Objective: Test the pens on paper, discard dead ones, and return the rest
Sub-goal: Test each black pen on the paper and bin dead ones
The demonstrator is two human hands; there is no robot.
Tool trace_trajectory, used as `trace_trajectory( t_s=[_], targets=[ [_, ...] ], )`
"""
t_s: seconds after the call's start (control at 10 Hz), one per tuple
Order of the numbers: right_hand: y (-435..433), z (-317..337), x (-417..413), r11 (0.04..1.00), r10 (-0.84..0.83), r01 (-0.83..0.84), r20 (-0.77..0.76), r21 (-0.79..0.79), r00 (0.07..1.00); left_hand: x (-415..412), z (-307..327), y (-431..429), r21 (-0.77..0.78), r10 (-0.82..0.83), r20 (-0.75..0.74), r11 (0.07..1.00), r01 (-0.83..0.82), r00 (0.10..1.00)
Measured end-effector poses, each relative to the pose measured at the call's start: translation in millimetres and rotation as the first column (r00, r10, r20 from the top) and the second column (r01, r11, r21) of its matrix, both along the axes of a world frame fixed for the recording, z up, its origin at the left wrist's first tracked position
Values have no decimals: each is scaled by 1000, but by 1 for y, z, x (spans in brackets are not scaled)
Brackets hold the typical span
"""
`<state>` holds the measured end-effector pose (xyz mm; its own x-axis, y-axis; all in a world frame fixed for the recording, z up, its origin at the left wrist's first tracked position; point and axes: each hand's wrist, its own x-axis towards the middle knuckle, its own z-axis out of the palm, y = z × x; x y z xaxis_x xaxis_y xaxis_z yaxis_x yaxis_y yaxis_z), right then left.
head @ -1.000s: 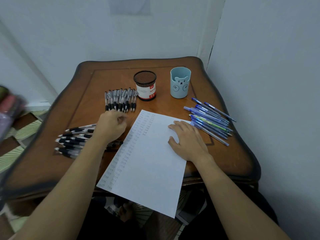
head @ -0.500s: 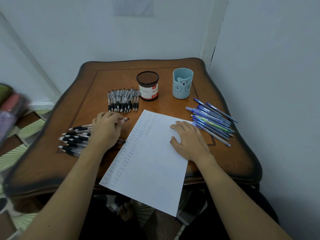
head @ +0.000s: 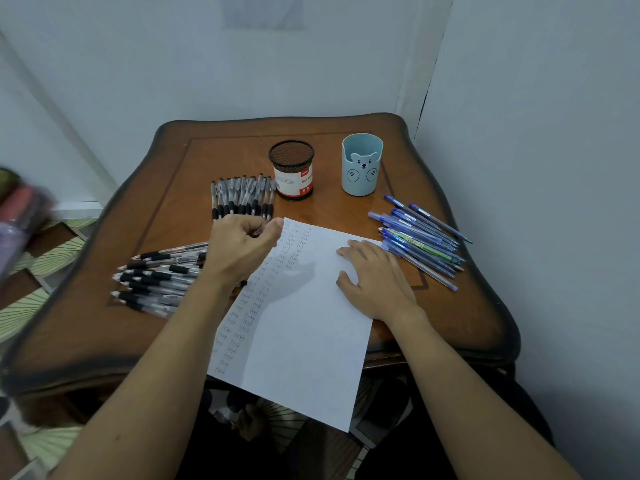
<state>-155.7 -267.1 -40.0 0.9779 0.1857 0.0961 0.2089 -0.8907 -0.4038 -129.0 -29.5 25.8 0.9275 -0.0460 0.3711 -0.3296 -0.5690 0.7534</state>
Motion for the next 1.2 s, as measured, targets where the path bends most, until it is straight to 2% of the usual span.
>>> trace_trajectory(
  t_s=[0.1,0.3,0.4,0.5,0.6,0.7,0.8,0.9,1.1,1.2],
  targets=[
    [0,0,-1,1000,-1,1,9,-6,1000,-1,-3,-9,-212,3,-42,977,-12,999],
    [0,-1,0,1000,-1,1,8,1,1000,8,-15,-22,-400,47,-177,909,-115,983],
    [-1,-1,0,1000,2,-2,17,-5,1000,11,-22,-26,-547,-18,-214,831,-104,977],
    [0,-1,0,1000,4,-4,23,-9,1000,11,-35,-26,-475,-42,-223,877,-71,974],
    [-1,-1,0,1000,3,-3,24,-7,1000,12,-39,-28,-442,-65,-332,892,-94,941],
    [-1,-1,0,1000,5,-5,22,-6,1000,17,-42,-28,-429,-11,-327,893,-138,945],
    [-1,-1,0,1000,4,-4,19,-2,1000,21,-53,-24,-287,36,-268,951,-115,963],
    [-1,-2,1,1000,3,-3,15,-2,1000,22,-57,-25,-229,116,-250,958,-175,961],
    [0,-1,1,1000,9,-9,14,-9,1000,18,-55,-26,-310,160,-214,924,-222,964],
    [-1,-1,1,1000,8,-8,13,-15,1000,21,-58,-22,-301,219,-240,909,-287,946]
  ],
)
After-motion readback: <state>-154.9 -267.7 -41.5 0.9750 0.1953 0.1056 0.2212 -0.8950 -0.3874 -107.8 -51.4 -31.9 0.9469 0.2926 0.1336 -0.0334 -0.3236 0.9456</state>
